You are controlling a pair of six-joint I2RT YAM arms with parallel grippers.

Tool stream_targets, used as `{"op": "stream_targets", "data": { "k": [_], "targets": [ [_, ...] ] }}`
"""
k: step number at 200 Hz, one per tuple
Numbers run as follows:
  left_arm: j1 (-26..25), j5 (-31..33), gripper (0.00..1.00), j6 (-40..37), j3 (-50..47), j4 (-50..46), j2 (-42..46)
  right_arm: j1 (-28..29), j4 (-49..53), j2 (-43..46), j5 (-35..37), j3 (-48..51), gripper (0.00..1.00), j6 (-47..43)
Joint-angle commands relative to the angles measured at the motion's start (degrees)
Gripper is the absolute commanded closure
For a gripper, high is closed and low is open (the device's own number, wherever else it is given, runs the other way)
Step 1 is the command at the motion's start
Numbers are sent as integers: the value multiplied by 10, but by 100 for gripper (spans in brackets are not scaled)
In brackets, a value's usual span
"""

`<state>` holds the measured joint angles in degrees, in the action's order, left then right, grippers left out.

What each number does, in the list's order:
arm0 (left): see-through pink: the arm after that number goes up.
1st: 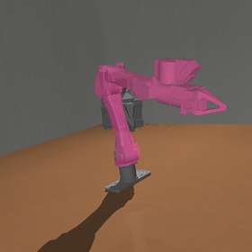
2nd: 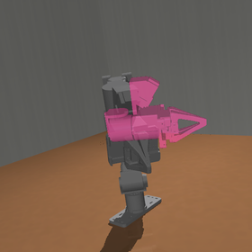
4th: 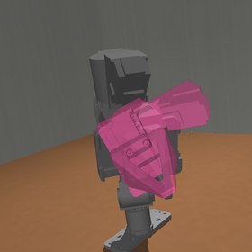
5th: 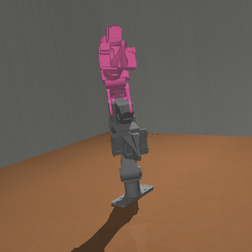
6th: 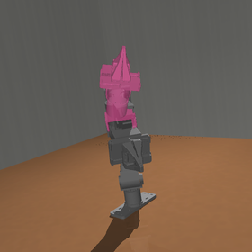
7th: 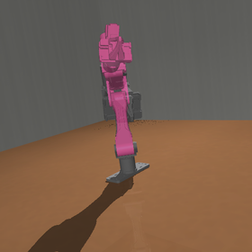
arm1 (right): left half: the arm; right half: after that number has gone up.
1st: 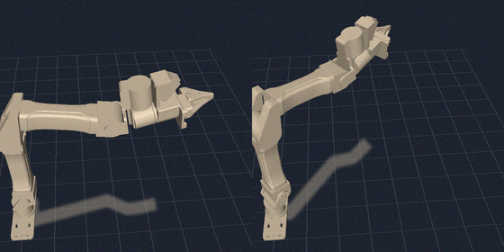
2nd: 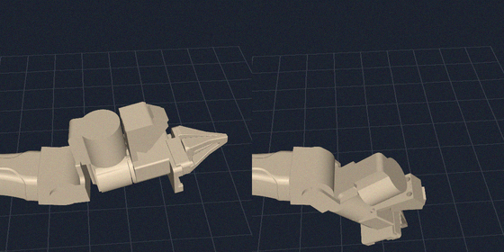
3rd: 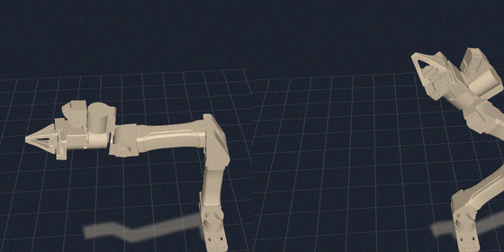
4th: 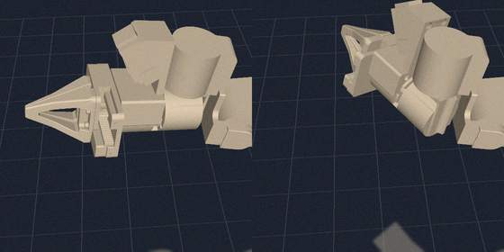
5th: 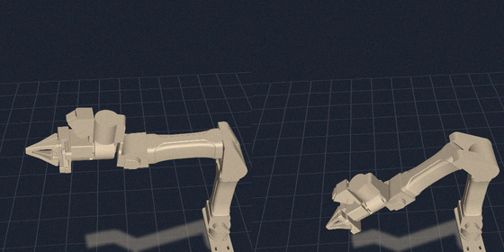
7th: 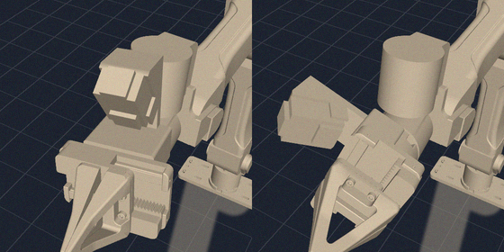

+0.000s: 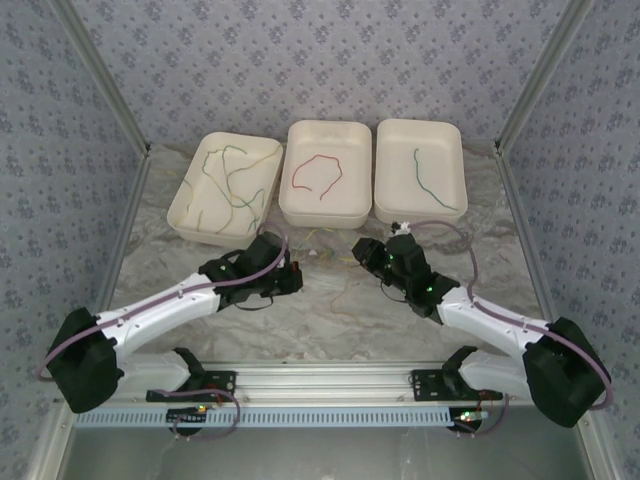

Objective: Untangle the cables

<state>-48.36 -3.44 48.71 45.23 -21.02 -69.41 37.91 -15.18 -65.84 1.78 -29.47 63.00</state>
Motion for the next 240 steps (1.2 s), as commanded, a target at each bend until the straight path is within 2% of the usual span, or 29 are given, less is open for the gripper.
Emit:
{"op": "stream_targets", "data": {
  "k": [1, 24, 66, 74, 95, 100, 121, 146, 161, 197, 240],
  "targets": [
    [1, -9, 100, -4, 12, -4, 7, 2, -7, -21, -27, -7, 68, -15],
    [2, -7, 100, -5, 14, -4, 1, 17, -34, -35, -27, -11, 67, -3],
    [2, -6, 100, -4, 17, 1, -6, 56, -31, -10, 22, 2, 64, 10],
    [2, -7, 100, -3, 17, 3, -6, 60, -28, -9, 28, 1, 70, 10],
    [3, -5, 100, -7, 19, 1, -6, 58, -9, -16, 33, -6, 96, 3],
    [4, -4, 100, -9, 22, -3, -6, 56, 7, -16, 34, -12, 100, -4],
    [20, 3, 100, -34, 42, -33, -7, 45, 123, -19, 17, -66, 100, -73],
    [46, 11, 100, -106, 81, -70, -12, 29, 274, -21, -35, -137, 100, -217],
    [54, 29, 100, -160, 115, -107, -25, 26, 387, -26, -37, -189, 100, -325],
    [58, 125, 100, -274, 182, -175, -67, 38, 593, -41, 61, -277, 100, -450],
    [70, 226, 100, -352, 244, -233, -89, 66, 696, -93, 218, -327, 100, -494]
  ]
}}
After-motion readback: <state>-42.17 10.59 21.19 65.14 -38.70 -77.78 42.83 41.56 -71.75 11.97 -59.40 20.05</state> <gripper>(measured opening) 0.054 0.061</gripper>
